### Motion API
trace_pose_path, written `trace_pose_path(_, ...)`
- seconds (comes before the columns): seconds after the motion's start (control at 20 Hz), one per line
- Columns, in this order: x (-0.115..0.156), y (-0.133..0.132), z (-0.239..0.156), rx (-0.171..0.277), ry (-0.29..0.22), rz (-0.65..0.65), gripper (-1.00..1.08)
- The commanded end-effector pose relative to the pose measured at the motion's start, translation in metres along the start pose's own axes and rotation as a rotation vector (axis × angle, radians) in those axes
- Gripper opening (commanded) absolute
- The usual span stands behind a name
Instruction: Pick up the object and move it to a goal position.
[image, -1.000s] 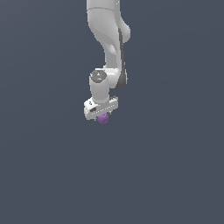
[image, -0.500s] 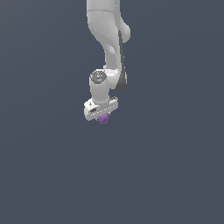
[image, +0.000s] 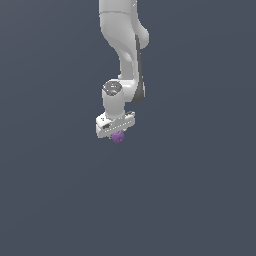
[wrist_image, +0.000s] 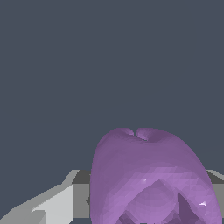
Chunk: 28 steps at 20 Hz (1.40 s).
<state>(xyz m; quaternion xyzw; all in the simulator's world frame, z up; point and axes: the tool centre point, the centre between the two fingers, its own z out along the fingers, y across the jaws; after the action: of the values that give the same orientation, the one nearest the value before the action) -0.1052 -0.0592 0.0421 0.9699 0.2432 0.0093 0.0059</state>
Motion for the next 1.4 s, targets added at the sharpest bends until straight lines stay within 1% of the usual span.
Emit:
trace_pose_path(0.0,0.007,0.005,-0.002,-0.017,0.017,0.008,-1.0)
trace_pose_path(0.15,0.019,0.015,-0.007,-0.051,0.049,0.025,-1.0)
trace_pose_path(0.35,0.042,0.033,-0.018,-0.113,0.109,0.055,-1.0)
trace_pose_path(0.6,0.073,0.06,-0.04,-0.206,0.197,0.1,-1.0)
trace_pose_path(0.9,0.108,0.093,-0.074,-0.325,0.309,0.157,-1.0)
trace_pose_path(1.35,0.143,0.131,-0.13,-0.476,0.452,0.229,-1.0)
